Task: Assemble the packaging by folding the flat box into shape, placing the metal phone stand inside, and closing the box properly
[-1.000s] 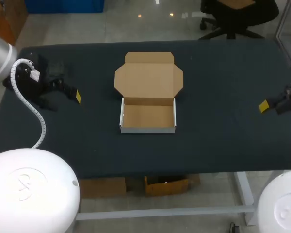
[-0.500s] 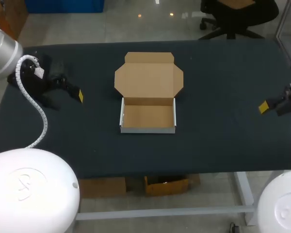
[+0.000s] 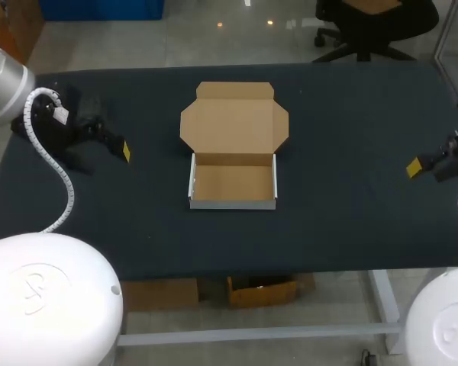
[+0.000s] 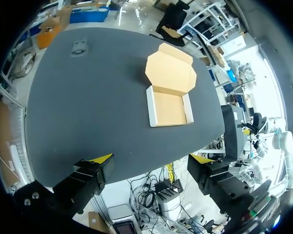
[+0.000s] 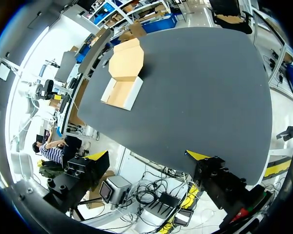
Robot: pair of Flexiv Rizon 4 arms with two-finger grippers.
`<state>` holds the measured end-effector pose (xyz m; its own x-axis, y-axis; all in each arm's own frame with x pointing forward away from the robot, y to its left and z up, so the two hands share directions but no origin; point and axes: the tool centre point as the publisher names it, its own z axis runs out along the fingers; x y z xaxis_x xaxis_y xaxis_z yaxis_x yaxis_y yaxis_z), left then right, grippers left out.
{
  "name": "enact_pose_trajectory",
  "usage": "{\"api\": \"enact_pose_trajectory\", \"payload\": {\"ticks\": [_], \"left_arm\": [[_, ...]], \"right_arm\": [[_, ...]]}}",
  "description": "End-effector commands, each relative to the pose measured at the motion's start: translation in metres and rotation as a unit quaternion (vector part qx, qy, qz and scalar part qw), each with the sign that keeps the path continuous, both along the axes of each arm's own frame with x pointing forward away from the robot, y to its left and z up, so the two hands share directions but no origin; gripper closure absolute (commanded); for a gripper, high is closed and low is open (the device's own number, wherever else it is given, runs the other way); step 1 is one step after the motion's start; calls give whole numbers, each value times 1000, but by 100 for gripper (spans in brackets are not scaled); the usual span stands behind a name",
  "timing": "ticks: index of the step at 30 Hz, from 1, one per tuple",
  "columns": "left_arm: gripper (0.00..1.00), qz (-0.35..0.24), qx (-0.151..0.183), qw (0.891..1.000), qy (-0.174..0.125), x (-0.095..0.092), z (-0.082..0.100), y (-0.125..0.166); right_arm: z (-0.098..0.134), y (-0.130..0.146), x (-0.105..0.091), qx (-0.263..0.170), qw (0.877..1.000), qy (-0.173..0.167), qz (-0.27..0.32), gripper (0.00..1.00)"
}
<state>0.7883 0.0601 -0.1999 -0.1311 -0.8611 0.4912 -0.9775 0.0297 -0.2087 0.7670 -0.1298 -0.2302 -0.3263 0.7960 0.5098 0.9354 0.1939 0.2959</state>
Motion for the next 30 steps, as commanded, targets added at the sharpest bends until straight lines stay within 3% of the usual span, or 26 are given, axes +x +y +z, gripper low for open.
{"api": "enact_pose_trajectory", "payload": {"ticks": [1, 13, 30], "left_arm": [[0, 0, 1, 1000, 0, -1, 1, 0], [0, 7, 1, 1000, -6, -1, 5, -2], [0, 8, 3, 1000, -5, 6, -1, -4]], "right_arm": [[1, -1, 0, 1, 1000, 1, 1, 0], [15, 1, -9, 42, 999, 7, -23, 0], [12, 4, -8, 34, 999, 30, -23, 0]]}}
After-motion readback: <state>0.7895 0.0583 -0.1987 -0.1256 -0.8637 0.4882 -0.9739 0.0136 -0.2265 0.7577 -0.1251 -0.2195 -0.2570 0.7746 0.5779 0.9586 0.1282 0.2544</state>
